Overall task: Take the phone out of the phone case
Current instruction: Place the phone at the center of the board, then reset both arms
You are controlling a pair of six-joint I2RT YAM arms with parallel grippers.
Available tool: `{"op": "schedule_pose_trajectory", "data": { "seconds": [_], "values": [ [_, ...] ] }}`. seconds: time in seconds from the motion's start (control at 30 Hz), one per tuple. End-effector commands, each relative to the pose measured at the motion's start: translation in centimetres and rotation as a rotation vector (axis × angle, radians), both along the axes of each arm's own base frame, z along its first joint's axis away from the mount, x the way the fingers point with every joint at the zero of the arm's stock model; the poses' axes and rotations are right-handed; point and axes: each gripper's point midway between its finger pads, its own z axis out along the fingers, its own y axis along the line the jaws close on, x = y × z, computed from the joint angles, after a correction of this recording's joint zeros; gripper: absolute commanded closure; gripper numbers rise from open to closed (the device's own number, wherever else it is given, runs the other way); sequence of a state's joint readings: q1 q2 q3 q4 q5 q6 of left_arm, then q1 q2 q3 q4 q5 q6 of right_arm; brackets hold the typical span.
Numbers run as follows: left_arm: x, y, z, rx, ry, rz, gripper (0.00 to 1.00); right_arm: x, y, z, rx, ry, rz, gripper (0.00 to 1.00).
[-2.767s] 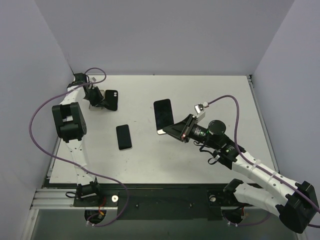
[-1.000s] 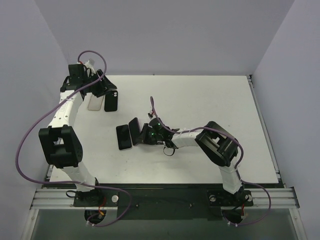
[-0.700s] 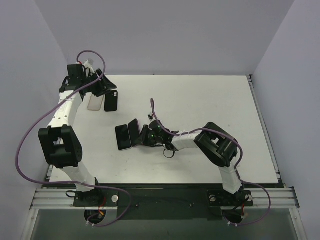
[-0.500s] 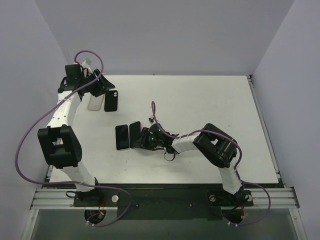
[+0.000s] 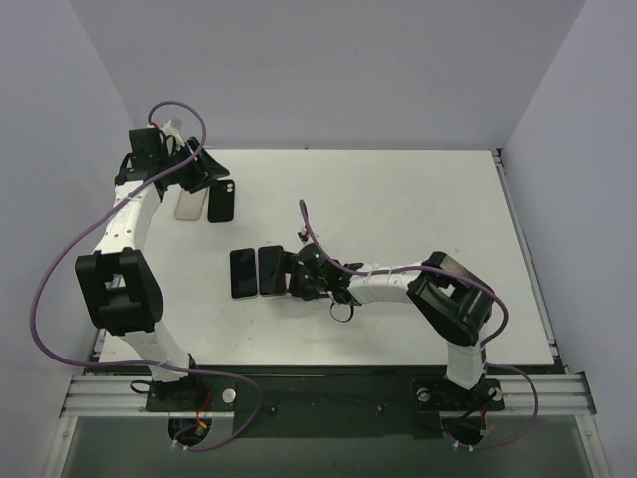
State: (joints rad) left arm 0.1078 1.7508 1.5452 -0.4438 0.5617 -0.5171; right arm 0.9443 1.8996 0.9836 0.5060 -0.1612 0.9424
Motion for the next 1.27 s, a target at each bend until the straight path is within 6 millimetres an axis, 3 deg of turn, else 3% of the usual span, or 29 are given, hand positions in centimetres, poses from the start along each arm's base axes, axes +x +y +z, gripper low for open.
{"op": "schedule_pose_trajectory", "data": {
  "seconds": [0.0, 0.07, 0.1, 0.13, 0.17, 0.2, 0.37, 0.5, 0.53, 0.57, 0.6, 0.7, 0.73, 0.83, 0.9, 0.97, 1.0, 1.03, 1.07, 1.1, 1.13, 1.2, 1.23],
  "values": [
    [0.5, 0.0, 1.1, -0.009, -0.056, -0.017, 0.41, -1.7, -3.2, 0.4, -0.224, -0.071, 0.025, 0.14],
    [0.5, 0.0, 1.3, -0.007, -0.06, -0.014, 0.41, -1.6, -5.2, 1.3, -0.328, -0.131, -0.01, 0.13],
    [0.5, 0.0, 1.3, -0.002, -0.063, -0.012, 0.41, -1.3, -6.2, 2.6, -0.365, -0.192, -0.047, 0.13],
    [0.5, 0.1, 1.3, 0.0, -0.065, -0.009, 0.41, -1.4, -7.7, 2.5, -0.42, -0.206, -0.067, 0.13],
    [0.5, -0.1, 1.4, 0.008, -0.067, -0.008, 0.41, -1.1, -8.4, 4.4, -0.419, -0.268, -0.106, 0.13],
    [0.4, -0.1, 1.5, 0.016, -0.072, -0.007, 0.41, -1.3, -9.6, 4.4, -0.454, -0.285, -0.121, 0.13],
    [0.1, -1.3, 2.7, 0.096, -0.134, 0.003, 0.41, -0.5, -17.6, 9.6, -0.512, -0.449, -0.384, 0.12],
    [-1.3, -4.2, 5.3, 0.146, -0.28, -0.026, 0.4, -0.8, -23.7, 13.5, -0.481, -0.579, -0.569, 0.11],
    [-2.2, -5.2, 6.4, 0.15, -0.325, -0.039, 0.4, -1.0, -25.5, 15.4, -0.448, -0.616, -0.643, 0.1],
    [-2.8, -5.4, 7.5, 0.159, -0.389, -0.036, 0.4, -1.3, -26.9, 14.9, -0.478, -0.624, -0.658, 0.09],
    [-3.5, -6.4, 8.4, 0.16, -0.435, -0.051, 0.4, -1.6, -28.8, 16.3, -0.452, -0.653, -0.728, 0.09],
    [-5.7, -7.0, 11.5, 0.228, -0.623, -0.016, 0.38, -2.8, -32.8, 17.0, -0.464, -0.691, -0.811, 0.08],
    [-6.5, -7.7, 11.6, 0.254, -0.658, -0.03, 0.37, -3.1, -33.8, 17.8, -0.441, -0.707, -0.833, 0.07],
    [-9.9, -8.3, 15.0, 0.293, -0.826, -0.001, 0.35, -4.1, -35.8, 18.2, -0.417, -0.724, -0.852, 0.07],
    [-12.7, -9.7, 16.1, 0.315, -0.909, 0.003, 0.32, -4.6, -36.8, 18.7, -0.378, -0.733, -0.857, 0.07],
    [-15.0, -9.2, 17.2, 0.296, -0.976, 0.04, 0.31, -5.1, -37.4, 19.3, -0.342, -0.744, -0.851, 0.07],
    [-15.8, -9.0, 16.7, 0.25, -0.977, 0.055, 0.31, -5.4, -37.9, 19.7, -0.31, -0.75, -0.859, 0.07],
    [-17.5, -8.2, 18.2, 0.203, -1.019, 0.083, 0.31, -5.5, -38.2, 19.9, -0.313, -0.758, -0.851, 0.07],
    [-18.0, -7.9, 17.3, 0.17, -1.007, 0.102, 0.31, -5.7, -38.5, 20.2, -0.296, -0.763, -0.854, 0.07],
    [-19.8, -7.0, 18.9, 0.132, -1.06, 0.13, 0.31, -5.8, -38.8, 20.4, -0.292, -0.772, -0.852, 0.07],
    [-20.2, -6.6, 18.1, 0.115, -1.053, 0.147, 0.3, -5.9, -39.0, 20.8, -0.282, -0.777, -0.856, 0.07],
    [-23.0, -4.9, 19.8, 0.066, -1.121, 0.196, 0.3, -6.1, -39.4, 21.6, -0.262, -0.787, -0.857, 0.07],
    [-23.5, -4.5, 20.0, 0.059, -1.126, 0.212, 0.28, -6.2, -39.7, 22.2, -0.248, -0.79, -0.867, 0.07]
  ]
}}
